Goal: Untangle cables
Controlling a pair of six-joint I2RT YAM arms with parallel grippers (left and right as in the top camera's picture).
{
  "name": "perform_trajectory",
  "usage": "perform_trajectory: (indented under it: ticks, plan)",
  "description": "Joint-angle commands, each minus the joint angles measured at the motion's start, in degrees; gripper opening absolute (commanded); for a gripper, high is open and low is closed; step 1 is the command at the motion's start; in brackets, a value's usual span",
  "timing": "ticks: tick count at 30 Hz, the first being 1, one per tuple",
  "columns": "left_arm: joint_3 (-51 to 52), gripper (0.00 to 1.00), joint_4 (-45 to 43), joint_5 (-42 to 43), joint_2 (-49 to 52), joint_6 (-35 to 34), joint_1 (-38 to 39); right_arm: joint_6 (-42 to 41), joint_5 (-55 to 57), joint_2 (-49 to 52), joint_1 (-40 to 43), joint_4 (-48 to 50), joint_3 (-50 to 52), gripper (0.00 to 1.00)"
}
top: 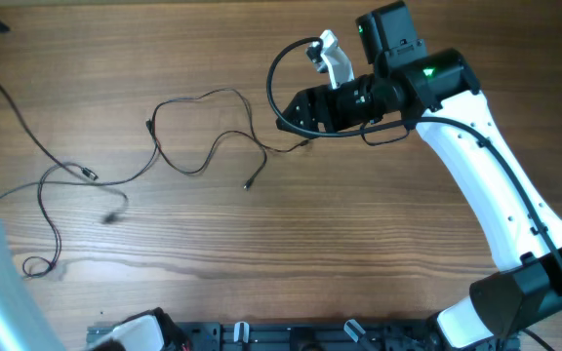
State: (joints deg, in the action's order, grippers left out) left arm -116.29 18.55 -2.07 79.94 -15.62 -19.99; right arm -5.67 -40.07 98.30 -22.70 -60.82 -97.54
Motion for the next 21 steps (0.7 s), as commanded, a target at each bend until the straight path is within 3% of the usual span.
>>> perform_trajectory:
  ticks: [1,7,8,9,13,14,21]
  plan:
    - [0.0,0.04,-3.7,3.8,5.7,-2.5,-7.1,1.1,1.5,-1.0,0.0,-0.3,0.8,0.82]
    - [0.0,0.04,-1.9,4.0,17.9,-2.8,-9.7,0.5,1.5,-0.9,0.0,0.5,4.0,0.82]
    - [0.0,0.08,-0.5,4.0,19.7,-2.8,-9.7,0.5,1.5,-0.9,0.0,0.5,4.5,0.82]
    - [0.0,0.2,1.7,3.9,22.0,-2.8,-9.7,0.5,1.5,-0.9,0.0,0.6,5.2,0.82]
    - [0.0,0.87,8.2,3.9,27.6,-2.8,-9.7,0.6,1.5,-0.8,0.0,0.7,6.3,0.83]
    - [0.0,0.98,9.2,3.9,28.2,-2.8,-9.7,0.5,1.5,-0.8,0.0,0.7,6.3,0.83]
    - [0.0,1.0,14.6,4.0,26.6,-4.5,-9.7,0.5,1.8,-0.8,0.0,0.8,6.3,0.82]
